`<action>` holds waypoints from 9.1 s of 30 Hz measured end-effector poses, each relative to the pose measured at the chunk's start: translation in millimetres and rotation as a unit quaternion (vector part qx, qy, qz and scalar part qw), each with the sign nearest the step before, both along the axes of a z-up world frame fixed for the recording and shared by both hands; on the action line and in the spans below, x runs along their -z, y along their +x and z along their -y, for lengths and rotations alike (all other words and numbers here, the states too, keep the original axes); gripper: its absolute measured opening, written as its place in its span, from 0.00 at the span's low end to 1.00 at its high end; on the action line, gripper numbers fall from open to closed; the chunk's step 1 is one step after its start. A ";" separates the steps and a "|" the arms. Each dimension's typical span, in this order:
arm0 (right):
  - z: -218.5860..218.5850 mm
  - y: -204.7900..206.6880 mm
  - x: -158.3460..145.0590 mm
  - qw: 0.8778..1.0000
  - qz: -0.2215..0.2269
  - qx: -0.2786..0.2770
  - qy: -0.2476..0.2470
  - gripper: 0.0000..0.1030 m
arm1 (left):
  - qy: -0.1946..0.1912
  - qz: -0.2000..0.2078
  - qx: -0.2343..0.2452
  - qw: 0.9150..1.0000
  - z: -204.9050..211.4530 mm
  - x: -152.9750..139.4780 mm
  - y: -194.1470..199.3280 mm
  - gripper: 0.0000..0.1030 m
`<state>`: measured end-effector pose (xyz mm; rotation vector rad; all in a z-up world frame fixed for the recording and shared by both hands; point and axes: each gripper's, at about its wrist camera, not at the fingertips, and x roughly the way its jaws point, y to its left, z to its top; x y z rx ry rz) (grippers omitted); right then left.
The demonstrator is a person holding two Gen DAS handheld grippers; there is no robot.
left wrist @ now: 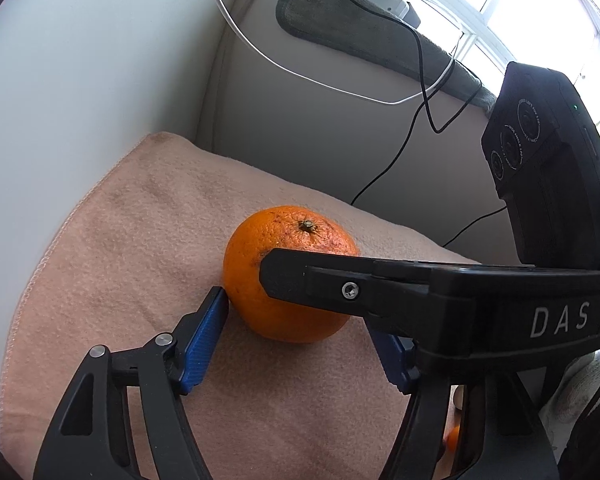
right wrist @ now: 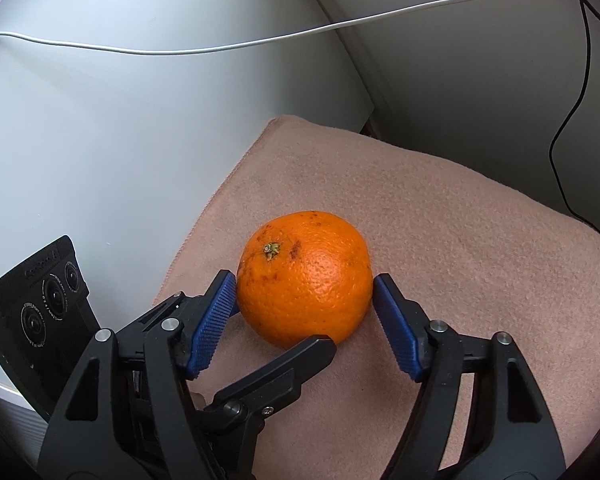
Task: Organize fruits
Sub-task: 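Grasp the second large orange with the right gripper and lift it, then set the orange in the plate beside the first and open the right gripper, then move the right gripper toward the cluster of small fruits, then grasp the brown kiwi with the right gripper while the left gripper grasps a dark plum, then carry the kiwi toward the plate with the right gripper while the left gripper holds the plum, then open the right gripper over the plate while the left gripper releases the plum into it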
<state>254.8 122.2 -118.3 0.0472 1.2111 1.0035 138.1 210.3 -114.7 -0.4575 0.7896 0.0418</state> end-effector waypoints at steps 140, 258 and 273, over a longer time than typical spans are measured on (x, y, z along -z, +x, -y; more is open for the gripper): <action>278.6 -169.4 -64.6 0.972 0.192 0.137 0.012 0.85 | 0.090 0.036 0.088 0.991 144.8 -35.0 -114.2 0.69; 390.1 -116.3 -36.3 0.944 0.206 0.248 -0.067 0.29 | 0.070 0.025 0.213 0.974 260.3 -36.2 9.7 0.25; 385.7 -109.0 -32.6 0.945 0.206 0.244 -0.077 0.29 | 0.077 0.018 0.213 0.974 262.6 -35.3 19.3 0.25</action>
